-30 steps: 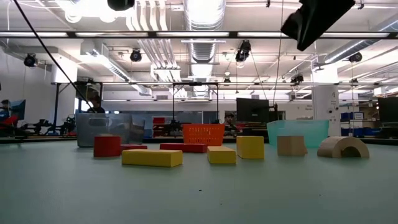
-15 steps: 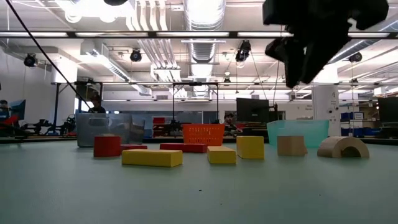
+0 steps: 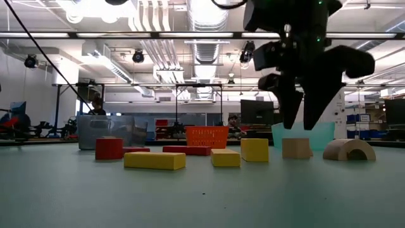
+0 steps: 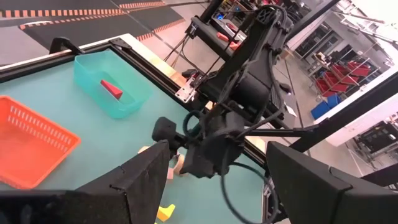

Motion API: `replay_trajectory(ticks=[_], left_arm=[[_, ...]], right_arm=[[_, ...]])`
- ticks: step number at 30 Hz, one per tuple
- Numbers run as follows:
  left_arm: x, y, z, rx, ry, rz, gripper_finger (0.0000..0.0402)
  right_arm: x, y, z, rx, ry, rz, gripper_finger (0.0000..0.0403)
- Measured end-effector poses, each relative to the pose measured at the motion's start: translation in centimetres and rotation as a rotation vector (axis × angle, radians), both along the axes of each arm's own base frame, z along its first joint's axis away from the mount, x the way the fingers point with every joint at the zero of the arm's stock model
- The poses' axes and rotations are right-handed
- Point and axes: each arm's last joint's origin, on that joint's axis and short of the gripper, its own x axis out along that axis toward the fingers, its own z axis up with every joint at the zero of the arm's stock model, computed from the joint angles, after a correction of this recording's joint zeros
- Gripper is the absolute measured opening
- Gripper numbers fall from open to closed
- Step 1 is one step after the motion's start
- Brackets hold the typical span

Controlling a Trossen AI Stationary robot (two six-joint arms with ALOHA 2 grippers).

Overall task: Sort & place blocks by color
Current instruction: Put the brown block into the orange bin

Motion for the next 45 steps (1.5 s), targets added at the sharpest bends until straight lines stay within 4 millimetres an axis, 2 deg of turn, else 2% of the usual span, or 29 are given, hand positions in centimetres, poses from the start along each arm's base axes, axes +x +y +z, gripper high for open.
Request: replay_trajectory(ticks=[15, 19, 24, 30, 33, 37, 45], left_arm=[[0.0, 0.0, 0.0, 0.005, 0.0, 0.002, 0.0253], [0.0, 0.1, 0.0, 0.009, 0.0, 0.021, 0.0253], [0.0, 0.3, 0.0, 0.018, 0.001, 0.034, 0.0253], [0.0, 0.5, 0.0, 0.028, 0.003, 0.042, 0.0253], [0.0, 0.6, 0.0, 0.028, 0.003, 0.047, 0.0253], [0.0, 0.7, 0.0, 0.029, 0.002, 0.052, 0.0253], [-0.1, 1.1, 0.2, 0.057, -0.001, 0.064, 0.0253]], right_arm=[[1.3, -0.6, -2.4, 0.042, 0.026, 0.023, 0.0205], [1.4, -0.6, -2.6, 0.042, 0.029, 0.024, 0.0179], [1.4, -0.6, -2.5, 0.042, 0.027, 0.022, 0.0124], [1.5, -0.6, -2.4, 0.043, 0.022, 0.021, 0.0119], [1.6, -0.8, -1.6, 0.047, 0.009, -0.001, 0.0119], [2.4, -1.7, 0.6, 0.053, 0.001, -0.06, 0.0119], [4.6, -5.3, 6.9, 0.059, -0.109, -0.171, 0.0119]])
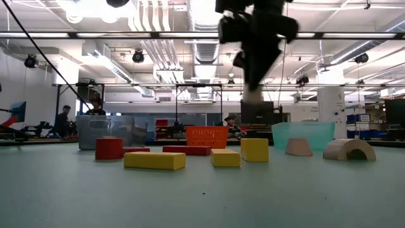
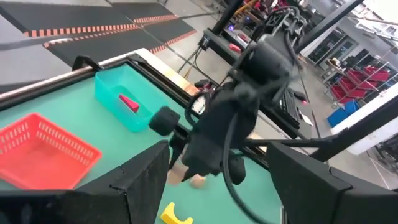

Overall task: Sort & place blocks by color
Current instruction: Put the brown block into the orange bin

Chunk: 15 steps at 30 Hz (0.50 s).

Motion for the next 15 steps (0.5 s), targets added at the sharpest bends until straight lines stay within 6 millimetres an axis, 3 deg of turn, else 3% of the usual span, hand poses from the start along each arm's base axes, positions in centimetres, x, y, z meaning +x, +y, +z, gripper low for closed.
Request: replay_trajectory(ticks=[7, 15], left_arm=[[-1.9, 0.9, 1.1, 0.047, -0.059, 0.152, 0.0253], [-5.4, 1.8, 2.7, 0.101, -0.142, 0.371, 0.0253]], right_arm=[[0.9, -4.4, 4.3, -0.004, -0.146, -0.156, 0.0119], [1.0, -7.4, 6.6, -0.039, -0.225, -0.247, 0.0119]])
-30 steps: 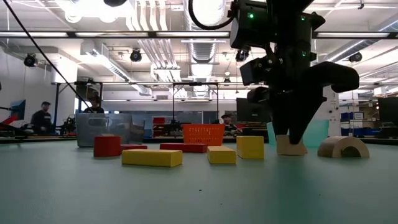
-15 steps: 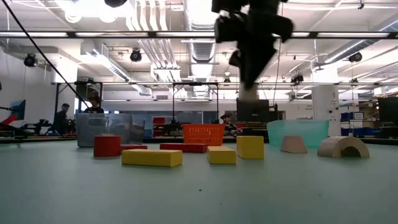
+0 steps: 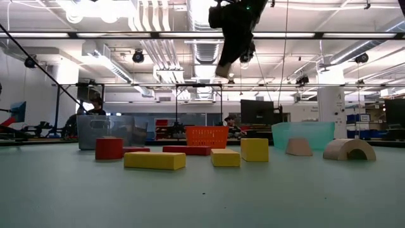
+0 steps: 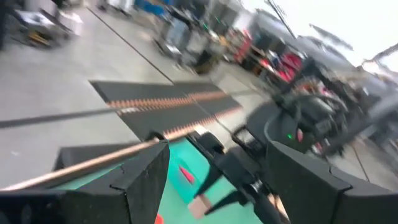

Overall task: Sort & place blocks by color
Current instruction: Put the brown block into the orange bin

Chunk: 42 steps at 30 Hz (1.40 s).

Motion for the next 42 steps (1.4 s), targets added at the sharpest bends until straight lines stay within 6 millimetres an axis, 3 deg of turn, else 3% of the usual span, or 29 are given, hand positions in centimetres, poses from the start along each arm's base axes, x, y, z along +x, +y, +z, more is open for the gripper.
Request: replay_trajectory(ticks=[5, 10, 24, 34, 42], left_arm=[[-1.5, 0.1, 0.5, 0.023, -0.028, 0.053, 0.0253], [-2.2, 0.1, 0.8, 0.018, -0.053, 0.062, 0.0253], [-0.8, 0.3, 0.6, 0.017, -0.045, 0.108, 0.0253], [-1.1, 0.4, 0.6, 0.025, -0.044, 0.18, 0.0253], [-2.2, 0.5, 1.0, 0.023, -0.075, 0.221, 0.0253]], right_arm=[[2.2, -1.4, -0.1, -0.016, 0.0, 0.0, 0.0119], [4.2, -3.4, -0.7, -0.03, 0.105, 0.067, 0.0119], [6.3, -11.7, -4.5, -0.01, 0.15, 0.183, 0.0119], [7.7, -12.8, -9.6, 0.011, 0.241, 0.243, 0.0119], [8.7, -13.6, -12.0, -0.012, 0.235, 0.245, 0.0119]])
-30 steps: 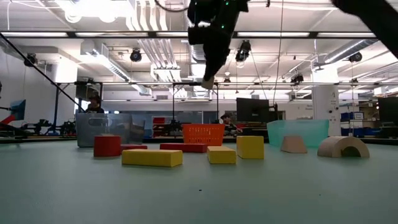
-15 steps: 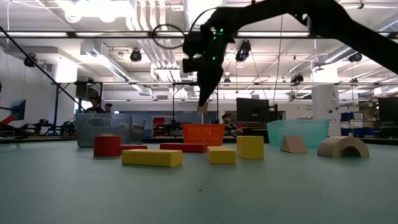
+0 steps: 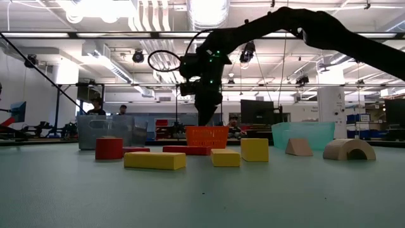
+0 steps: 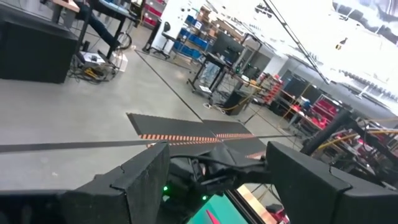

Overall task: Sort & place blocks by color
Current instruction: Put the brown block into the orange bin, then put the red block into the green bin

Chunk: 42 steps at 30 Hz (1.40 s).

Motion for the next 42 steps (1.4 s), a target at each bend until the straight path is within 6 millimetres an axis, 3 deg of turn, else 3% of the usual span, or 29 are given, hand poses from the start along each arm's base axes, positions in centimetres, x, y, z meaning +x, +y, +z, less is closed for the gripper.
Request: replay_trajectory(ticks=[11, 25, 32, 42], left_arm=[[-0.4, 0.1, 0.1, 0.013, 0.007, 0.031, 0.0253], [-0.3, 0.1, 0.0, 0.015, 0.014, 0.041, 0.0253], [-0.3, 0.1, -0.1, 0.015, 0.025, 0.04, 0.0253], [0.8, -0.2, -1.0, 0.009, 0.113, -0.09, 0.0253]], right_arm=[[0.4, -0.9, -2.3, -0.066, 0.042, -0.006, 0.0123], [0.4, -0.9, -1.7, -0.064, 0.024, -0.058, 0.0186], [-0.6, -0.2, 2.8, -0.049, -0.045, -0.181, 0.0181], [-3.9, 4.6, 13.2, 0.15, -0.222, -0.475, 0.016]])
